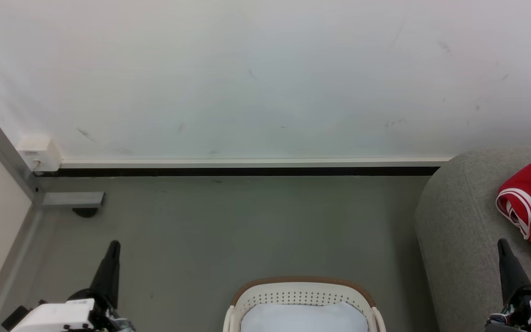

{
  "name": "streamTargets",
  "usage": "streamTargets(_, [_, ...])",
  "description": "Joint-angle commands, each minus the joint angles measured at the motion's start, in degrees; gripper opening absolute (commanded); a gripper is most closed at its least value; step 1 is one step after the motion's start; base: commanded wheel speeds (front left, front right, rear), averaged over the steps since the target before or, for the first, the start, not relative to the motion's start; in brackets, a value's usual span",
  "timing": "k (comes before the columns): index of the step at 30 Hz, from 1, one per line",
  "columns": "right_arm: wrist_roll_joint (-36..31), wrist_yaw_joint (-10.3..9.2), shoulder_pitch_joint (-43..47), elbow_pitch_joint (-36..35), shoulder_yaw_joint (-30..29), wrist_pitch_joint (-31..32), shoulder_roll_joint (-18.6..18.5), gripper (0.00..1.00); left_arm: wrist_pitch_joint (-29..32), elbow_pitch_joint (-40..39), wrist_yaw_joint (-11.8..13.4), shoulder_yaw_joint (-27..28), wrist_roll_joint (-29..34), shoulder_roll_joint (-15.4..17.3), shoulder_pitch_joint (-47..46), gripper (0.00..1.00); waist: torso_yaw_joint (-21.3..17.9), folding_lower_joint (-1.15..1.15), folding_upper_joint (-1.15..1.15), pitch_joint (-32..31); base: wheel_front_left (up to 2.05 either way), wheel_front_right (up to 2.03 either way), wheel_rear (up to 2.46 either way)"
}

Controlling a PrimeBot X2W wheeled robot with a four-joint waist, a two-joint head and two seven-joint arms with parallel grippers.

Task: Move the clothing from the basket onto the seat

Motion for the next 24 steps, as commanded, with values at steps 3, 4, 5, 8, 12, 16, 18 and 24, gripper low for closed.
streamTargets(3, [0.67, -0.12, -0.34, -0.29, 0.27, -0.27, -0.67, 0.00, 0.22, -0.22, 0.13, 0.16, -0.73, 0.34, -0.43, 0.00, 0.00, 0.00, 0.00, 0.00, 0.00, 0.00, 0.00])
streamTargets(4, [0.69, -0.12, -0.34, -0.31, 0.32, -0.31, -0.69, 0.00, 0.22, -0.22, 0.13, 0.16, -0.73, 0.34, -0.43, 0.00, 0.00, 0.00, 0.00, 0.00, 0.00, 0.00, 0.00])
streamTargets(5, [0.75, -0.12, -0.34, -0.33, 0.38, -0.38, -0.69, 0.00, 0.22, -0.23, 0.12, 0.16, -0.73, 0.34, -0.43, 0.00, 0.00, 0.00, 0.00, 0.00, 0.00, 0.00, 0.00])
streamTargets(8, [0.93, -0.12, -0.34, -0.38, 0.51, -0.43, -0.80, 0.00, 0.22, -0.23, 0.13, 0.16, -0.73, 0.34, -0.43, 0.00, 0.00, 0.00, 0.00, 0.00, 0.00, 0.00, 0.00])
streamTargets(12, [0.97, -0.12, -0.35, -0.45, 0.71, -0.58, -0.95, 0.00, 0.22, -0.24, 0.13, 0.16, -0.73, 0.34, -0.43, 0.00, 0.00, 0.00, 0.00, 0.01, 0.00, 0.00, 0.00])
streamTargets(16, [1.23, -0.12, -0.36, -0.52, 0.88, -0.82, -1.11, 0.00, 0.22, -0.24, 0.12, 0.16, -0.73, 0.34, -0.43, 0.00, 0.00, 0.00, 0.00, 0.01, 0.00, 0.00, 0.00])
streamTargets(18, [1.32, -0.12, -0.36, -0.54, 0.97, -0.84, -1.19, 0.00, 0.22, -0.24, 0.12, 0.16, -0.73, 0.34, -0.42, 0.00, 0.00, 0.00, 0.00, 0.01, 0.00, 0.00, 0.00])
streamTargets(24, [1.41, -0.12, -0.37, -0.62, 1.25, -1.09, -1.43, 0.00, 0.22, -0.24, 0.13, 0.16, -0.74, 0.34, -0.42, 0.00, 0.00, 0.00, 0.00, 0.01, 0.00, 0.00, 0.00])
